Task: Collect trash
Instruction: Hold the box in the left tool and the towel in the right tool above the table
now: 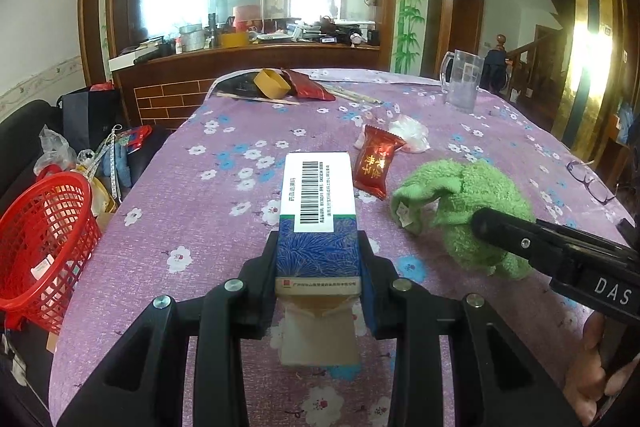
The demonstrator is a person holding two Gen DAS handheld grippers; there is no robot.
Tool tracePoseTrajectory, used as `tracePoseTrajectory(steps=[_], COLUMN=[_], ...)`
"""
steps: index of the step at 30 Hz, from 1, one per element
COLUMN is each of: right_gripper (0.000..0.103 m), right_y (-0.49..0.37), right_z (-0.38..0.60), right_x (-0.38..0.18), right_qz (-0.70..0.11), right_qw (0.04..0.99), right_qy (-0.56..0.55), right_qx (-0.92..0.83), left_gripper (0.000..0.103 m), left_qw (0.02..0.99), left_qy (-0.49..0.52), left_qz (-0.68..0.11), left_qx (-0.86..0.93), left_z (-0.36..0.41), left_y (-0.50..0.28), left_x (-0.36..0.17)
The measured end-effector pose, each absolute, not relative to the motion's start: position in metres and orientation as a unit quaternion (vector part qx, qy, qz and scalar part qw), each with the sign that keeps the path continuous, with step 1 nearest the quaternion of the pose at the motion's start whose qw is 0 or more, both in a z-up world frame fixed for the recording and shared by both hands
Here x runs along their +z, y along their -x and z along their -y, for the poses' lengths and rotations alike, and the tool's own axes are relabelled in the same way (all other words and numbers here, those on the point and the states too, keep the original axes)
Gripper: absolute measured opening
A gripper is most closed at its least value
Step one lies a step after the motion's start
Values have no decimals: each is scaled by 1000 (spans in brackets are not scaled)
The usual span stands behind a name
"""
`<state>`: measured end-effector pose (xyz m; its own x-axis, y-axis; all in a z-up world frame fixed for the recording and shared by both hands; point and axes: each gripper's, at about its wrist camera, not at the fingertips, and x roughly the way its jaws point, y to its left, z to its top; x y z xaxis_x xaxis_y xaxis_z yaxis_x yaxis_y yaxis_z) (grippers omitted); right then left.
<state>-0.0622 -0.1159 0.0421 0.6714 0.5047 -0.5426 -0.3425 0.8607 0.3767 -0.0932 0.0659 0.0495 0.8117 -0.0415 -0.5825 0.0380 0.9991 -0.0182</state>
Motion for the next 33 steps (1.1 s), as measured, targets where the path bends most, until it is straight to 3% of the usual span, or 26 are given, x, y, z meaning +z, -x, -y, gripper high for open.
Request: tracePoseTrajectory(steps=[33], right_gripper=[41], right_y=[65], right_z=[121], right_x=[49], right_qz=[-333], right_qw=[909], right_qy=[-129], right_qx=[216], left_gripper=[33], left_qw=[954], left_qy=[-12], left_qz=[-300], left_qx=[-4], left_z=[-67], left_y=[98], left_x=[53])
